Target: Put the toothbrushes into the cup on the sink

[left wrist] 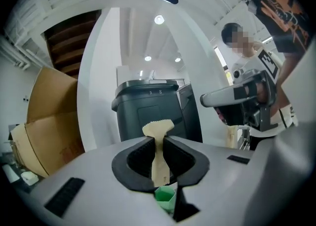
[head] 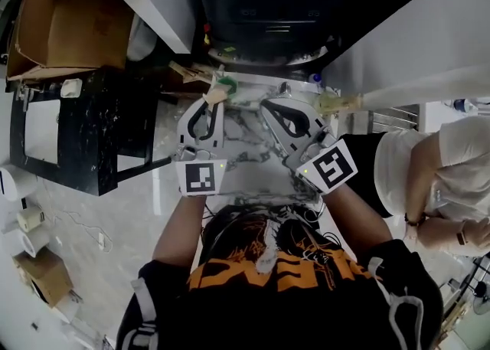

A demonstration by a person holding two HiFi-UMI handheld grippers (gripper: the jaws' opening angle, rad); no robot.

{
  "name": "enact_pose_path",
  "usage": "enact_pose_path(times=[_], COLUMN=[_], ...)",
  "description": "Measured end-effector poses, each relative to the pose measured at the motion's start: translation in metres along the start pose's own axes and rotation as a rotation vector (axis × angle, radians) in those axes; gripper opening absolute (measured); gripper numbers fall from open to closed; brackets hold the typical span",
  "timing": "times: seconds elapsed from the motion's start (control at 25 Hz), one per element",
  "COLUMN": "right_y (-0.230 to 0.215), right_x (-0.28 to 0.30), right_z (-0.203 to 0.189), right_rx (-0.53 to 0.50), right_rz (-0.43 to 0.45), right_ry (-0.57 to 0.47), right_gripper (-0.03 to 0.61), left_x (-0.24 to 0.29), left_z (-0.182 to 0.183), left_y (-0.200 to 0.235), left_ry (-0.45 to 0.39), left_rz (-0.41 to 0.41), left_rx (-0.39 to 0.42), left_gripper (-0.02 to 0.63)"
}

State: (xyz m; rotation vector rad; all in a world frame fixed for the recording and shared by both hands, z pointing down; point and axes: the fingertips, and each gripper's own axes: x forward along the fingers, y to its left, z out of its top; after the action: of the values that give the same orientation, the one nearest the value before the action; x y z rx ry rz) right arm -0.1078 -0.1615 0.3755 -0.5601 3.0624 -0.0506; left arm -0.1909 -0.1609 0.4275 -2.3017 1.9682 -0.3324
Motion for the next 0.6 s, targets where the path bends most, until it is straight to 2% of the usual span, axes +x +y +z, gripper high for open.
enact_pose_path(times=[0.28, 0.6], right_y=[-0.017, -0.027], right_x=[0.004, 0.005], right_z=[-0.024, -0.028], right_rx=[0.004, 0.032], right_rz=[-0.031, -0.078], right_ry=[0.073, 0.07], right_gripper=[0.014, 0.014], left_x=[0.034, 0.047], left_z=[-0.067, -0.087], left_y=[0.004, -0.005], left_ry=[0.077, 0.096], left_rz=[-0.023, -0.06], left_rx=[-0.004, -0.007], left_gripper=[0.067, 0.067])
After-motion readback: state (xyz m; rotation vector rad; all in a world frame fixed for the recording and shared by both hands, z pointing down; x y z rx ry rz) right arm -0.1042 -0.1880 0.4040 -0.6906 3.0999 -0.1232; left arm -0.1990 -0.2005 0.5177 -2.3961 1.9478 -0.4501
